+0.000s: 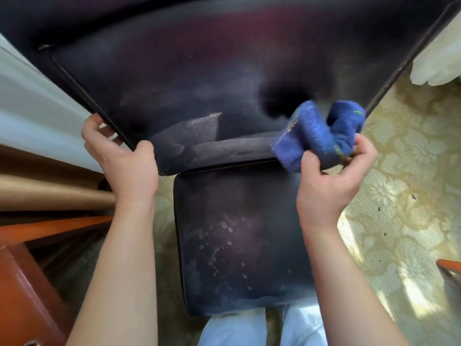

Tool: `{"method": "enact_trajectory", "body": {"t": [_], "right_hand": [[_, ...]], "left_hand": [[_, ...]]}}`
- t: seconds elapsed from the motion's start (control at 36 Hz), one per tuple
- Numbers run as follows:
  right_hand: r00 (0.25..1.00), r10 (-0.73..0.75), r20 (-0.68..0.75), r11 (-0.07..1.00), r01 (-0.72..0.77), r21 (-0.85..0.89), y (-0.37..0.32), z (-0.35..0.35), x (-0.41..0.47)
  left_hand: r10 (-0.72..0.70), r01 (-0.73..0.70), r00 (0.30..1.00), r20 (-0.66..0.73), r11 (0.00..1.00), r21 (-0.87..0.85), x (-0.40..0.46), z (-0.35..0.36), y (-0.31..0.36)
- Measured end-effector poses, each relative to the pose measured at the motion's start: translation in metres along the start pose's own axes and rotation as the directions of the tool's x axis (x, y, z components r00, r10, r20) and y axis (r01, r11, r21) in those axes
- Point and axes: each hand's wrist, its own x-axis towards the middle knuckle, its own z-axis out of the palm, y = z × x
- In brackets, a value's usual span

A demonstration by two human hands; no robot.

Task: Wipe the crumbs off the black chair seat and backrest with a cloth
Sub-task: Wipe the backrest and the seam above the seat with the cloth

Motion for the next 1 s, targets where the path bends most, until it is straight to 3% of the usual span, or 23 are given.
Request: {"method": "enact_trajectory", "body": {"t": [0.11, 0.31, 0.53, 0.61, 0.75, 0.86, 0.92, 1.0], "right_hand": [[0.998, 0.012, -0.057, 1.000, -0.013, -0.002, 0.002, 0.005, 0.018], [0.996, 0.016, 0.092, 0.999, -0.011, -0.047, 0.001, 0.032, 0.008], [0.995, 0.020, 0.100, 0.996, -0.010, -0.091, 0.001, 0.047, 0.013], [0.980, 0.023, 0.196, 0.998, -0.009, -0.068, -0.003, 0.063, -0.004], [0.933, -0.048, 0.357, 0.999, 0.040, 0.031, -0.022, 0.099, -0.050], [0.793, -0.163, 0.587, 0.986, 0.152, 0.069, -0.040, 0.112, -0.088], [0.760, -0.182, 0.624, 0.983, 0.165, 0.085, -0.042, 0.109, -0.097], [0.844, -0.144, 0.516, 0.989, 0.109, 0.097, -0.035, 0.093, -0.089]], "left_hand": [[-0.013, 0.013, 1.000, 0.006, 1.000, -0.018, 0.001, 0.000, 0.001], [-0.022, 0.021, 0.998, 0.056, 1.000, 0.010, 0.001, -0.003, 0.001], [-0.031, 0.029, 0.993, 0.114, 0.999, 0.023, 0.002, -0.008, 0.002], [-0.035, 0.032, 0.991, 0.128, 0.999, 0.028, 0.005, -0.011, 0.000], [-0.031, 0.027, 0.986, 0.164, 0.999, 0.022, 0.009, -0.017, -0.001], [-0.002, 0.002, 0.989, 0.151, 1.000, 0.004, 0.012, -0.021, -0.004], [0.005, -0.004, 0.989, 0.148, 1.000, -0.008, 0.012, -0.023, -0.006], [0.008, -0.006, 0.988, 0.157, 1.000, -0.013, 0.012, -0.025, -0.004]]}}
